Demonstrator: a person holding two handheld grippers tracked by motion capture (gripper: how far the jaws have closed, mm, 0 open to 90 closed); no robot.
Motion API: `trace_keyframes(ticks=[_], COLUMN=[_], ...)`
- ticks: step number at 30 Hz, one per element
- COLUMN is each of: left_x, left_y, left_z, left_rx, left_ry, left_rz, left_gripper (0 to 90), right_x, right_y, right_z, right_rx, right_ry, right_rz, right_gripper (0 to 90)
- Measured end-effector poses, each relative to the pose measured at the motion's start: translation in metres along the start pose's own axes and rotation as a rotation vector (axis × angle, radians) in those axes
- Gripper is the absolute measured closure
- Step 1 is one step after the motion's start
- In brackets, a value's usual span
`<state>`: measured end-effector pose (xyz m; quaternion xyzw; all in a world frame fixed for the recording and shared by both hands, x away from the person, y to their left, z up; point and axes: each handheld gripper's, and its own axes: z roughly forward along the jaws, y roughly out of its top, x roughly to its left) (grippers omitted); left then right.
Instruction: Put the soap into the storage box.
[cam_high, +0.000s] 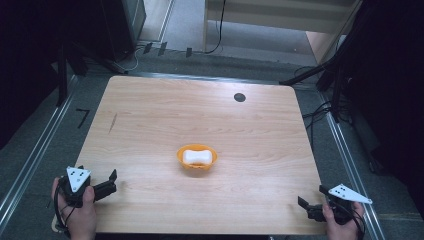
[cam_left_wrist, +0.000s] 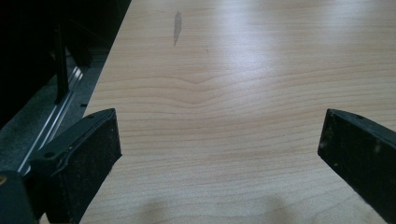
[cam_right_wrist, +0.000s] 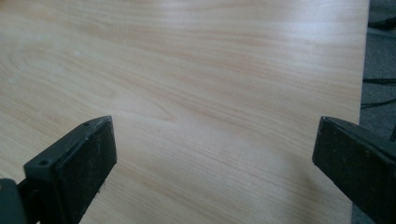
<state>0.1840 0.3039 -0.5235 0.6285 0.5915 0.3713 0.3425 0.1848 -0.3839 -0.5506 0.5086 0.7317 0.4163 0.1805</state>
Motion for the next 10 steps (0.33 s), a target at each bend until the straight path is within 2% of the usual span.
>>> trace_keyframes(ticks=[4, 10], left_x=[-0.0001, -0.0004], left_y=[0.0000, 0.0000], left_z=[-0.0002, 0.0000], left_rx=[0.001, 0.003], left_ry=[0.000, 0.000], left_rz=[0.003, 0.005], left_gripper=[0.0, 0.0], right_x=[0.0023, 0.0015], right_y=[-0.0035, -0.0053], right_z=[-0.0008, -0.0019], right_rx=[-0.030, -0.048], right_ry=[-0.032, -0.038], right_rz=[0.000, 0.015], right_gripper=[0.0, 0.0])
